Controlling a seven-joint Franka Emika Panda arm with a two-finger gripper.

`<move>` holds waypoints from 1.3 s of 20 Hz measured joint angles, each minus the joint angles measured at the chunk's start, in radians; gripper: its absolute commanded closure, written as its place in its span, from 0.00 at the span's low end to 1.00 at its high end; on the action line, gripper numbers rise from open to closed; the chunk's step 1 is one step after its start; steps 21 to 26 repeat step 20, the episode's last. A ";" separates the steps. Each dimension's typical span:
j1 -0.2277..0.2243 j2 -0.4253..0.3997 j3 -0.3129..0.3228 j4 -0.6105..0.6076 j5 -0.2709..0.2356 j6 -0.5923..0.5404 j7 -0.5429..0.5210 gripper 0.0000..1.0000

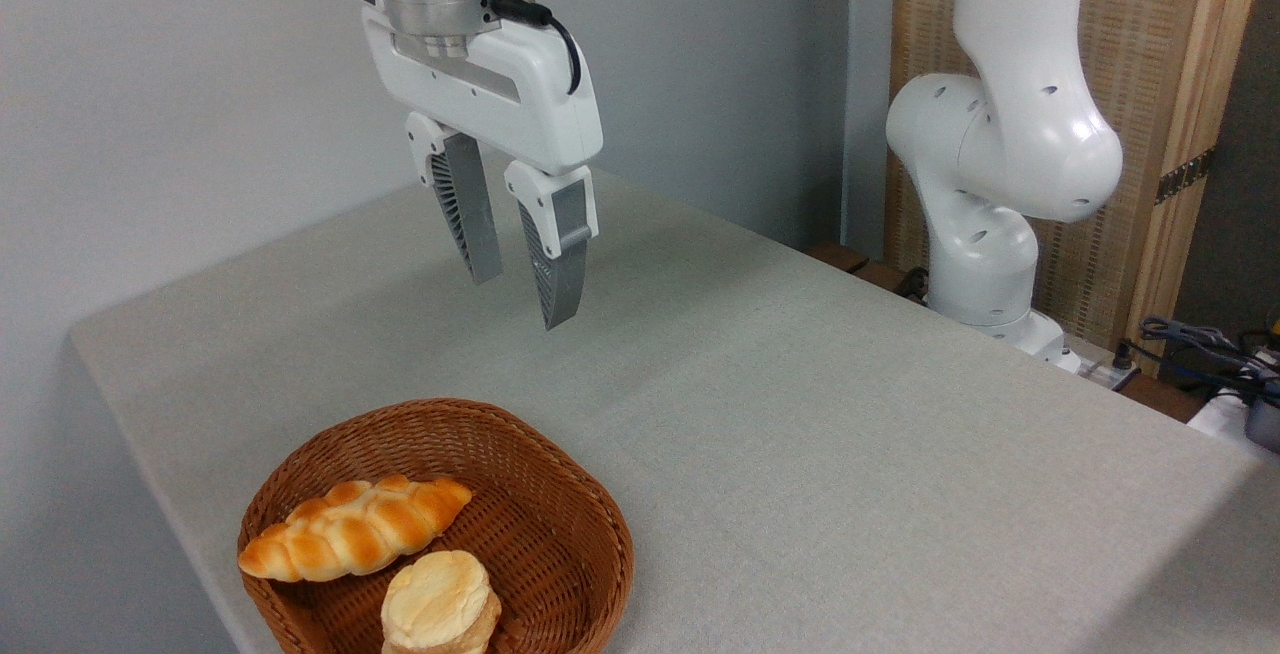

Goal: Put bread into the basket

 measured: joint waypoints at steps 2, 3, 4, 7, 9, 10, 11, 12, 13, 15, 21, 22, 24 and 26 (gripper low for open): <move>0.000 0.001 -0.001 0.005 0.000 -0.008 0.000 0.00; 0.000 0.002 -0.001 0.008 0.000 -0.008 0.000 0.00; 0.000 0.004 -0.001 0.011 0.000 -0.008 0.000 0.00; 0.000 0.008 -0.001 0.018 0.000 -0.008 0.000 0.00; 0.000 0.010 -0.001 0.020 0.000 -0.008 0.000 0.00; 0.000 0.011 -0.001 0.021 0.000 -0.008 0.000 0.00; 0.001 0.012 -0.003 0.021 0.000 -0.008 0.000 0.00; 0.007 0.012 -0.012 0.021 0.000 -0.008 0.000 0.00; 0.024 0.012 -0.032 0.021 0.000 -0.008 0.000 0.00; 0.059 0.012 -0.072 0.021 0.000 -0.008 0.000 0.00; 0.070 0.013 -0.084 0.021 0.000 -0.008 0.000 0.00; 0.070 0.013 -0.084 0.021 0.000 -0.008 0.000 0.00; 0.070 0.013 -0.084 0.021 0.000 -0.008 0.000 0.00; 0.070 0.013 -0.084 0.021 0.000 -0.008 0.000 0.00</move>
